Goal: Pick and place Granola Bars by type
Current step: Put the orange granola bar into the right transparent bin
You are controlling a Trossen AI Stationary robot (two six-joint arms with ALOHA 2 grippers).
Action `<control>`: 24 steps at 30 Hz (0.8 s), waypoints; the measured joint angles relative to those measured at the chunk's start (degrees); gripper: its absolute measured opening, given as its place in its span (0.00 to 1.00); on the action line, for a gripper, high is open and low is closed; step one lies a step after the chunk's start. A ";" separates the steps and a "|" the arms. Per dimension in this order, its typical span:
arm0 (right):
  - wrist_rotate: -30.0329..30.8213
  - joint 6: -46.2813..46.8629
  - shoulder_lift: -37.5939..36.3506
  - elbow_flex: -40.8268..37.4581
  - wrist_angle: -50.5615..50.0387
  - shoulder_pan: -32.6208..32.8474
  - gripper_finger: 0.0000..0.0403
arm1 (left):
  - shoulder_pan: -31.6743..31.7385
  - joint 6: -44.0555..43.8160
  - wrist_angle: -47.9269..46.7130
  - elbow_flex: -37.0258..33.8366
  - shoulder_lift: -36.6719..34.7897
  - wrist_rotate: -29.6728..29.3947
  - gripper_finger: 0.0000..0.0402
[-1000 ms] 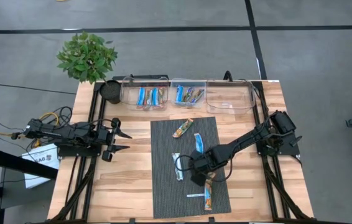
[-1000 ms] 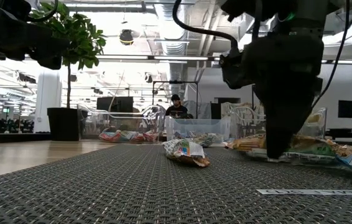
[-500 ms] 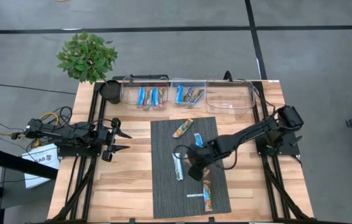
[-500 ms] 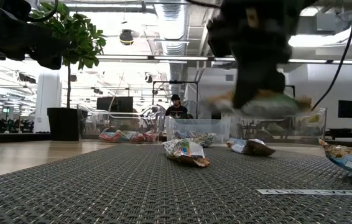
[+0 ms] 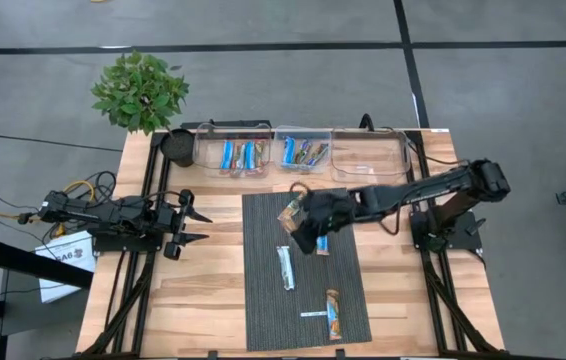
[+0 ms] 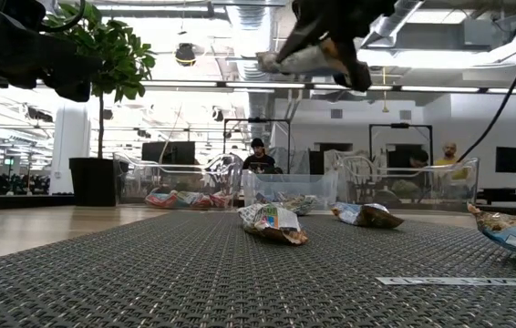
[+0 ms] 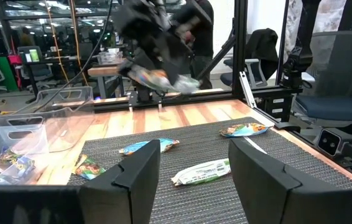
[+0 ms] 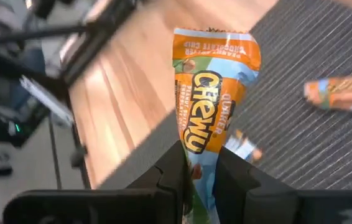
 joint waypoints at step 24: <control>-5.76 -2.54 -3.96 0.00 14.93 -14.44 0.13 | -0.01 -0.01 0.00 0.01 -0.02 0.00 0.46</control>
